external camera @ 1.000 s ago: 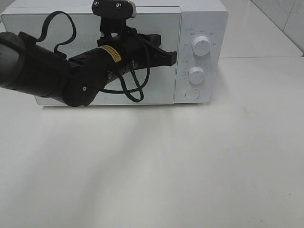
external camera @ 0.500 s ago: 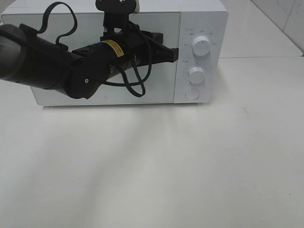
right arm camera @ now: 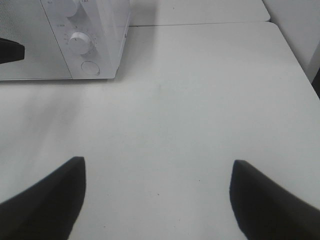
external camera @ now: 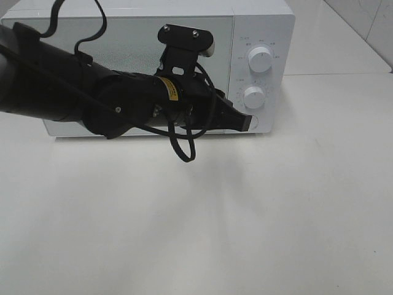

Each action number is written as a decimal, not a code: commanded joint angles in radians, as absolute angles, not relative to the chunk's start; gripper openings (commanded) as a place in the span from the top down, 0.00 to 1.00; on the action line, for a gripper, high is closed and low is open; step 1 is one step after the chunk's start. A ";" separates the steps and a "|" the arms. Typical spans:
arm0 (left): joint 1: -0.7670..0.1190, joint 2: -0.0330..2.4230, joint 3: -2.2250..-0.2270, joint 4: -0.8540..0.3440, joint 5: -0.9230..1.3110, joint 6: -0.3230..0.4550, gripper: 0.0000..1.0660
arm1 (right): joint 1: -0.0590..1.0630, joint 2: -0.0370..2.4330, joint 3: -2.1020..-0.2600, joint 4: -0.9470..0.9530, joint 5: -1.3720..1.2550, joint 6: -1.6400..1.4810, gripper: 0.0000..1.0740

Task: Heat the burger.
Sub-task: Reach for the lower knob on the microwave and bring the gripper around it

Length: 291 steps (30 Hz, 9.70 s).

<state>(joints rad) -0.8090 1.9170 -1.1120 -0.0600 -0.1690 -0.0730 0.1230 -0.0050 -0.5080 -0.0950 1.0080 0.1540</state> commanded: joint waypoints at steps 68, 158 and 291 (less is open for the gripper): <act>-0.016 0.913 -0.636 -0.055 1.094 0.028 0.06 | 0.114 -0.030 -0.505 -0.101 1.006 0.150 0.31; -0.016 -0.025 -0.505 -0.074 1.036 0.021 0.06 | 0.115 0.311 -0.444 -0.107 0.416 0.192 0.31; -0.016 -0.026 -0.505 -0.074 1.036 0.022 0.06 | 0.720 1.994 -0.746 0.827 -1.178 -0.344 0.32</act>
<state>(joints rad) -0.0210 -0.0040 -0.5090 -0.0650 1.0440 0.0250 0.7280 1.9900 -0.7370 0.8390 -1.1790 -0.3420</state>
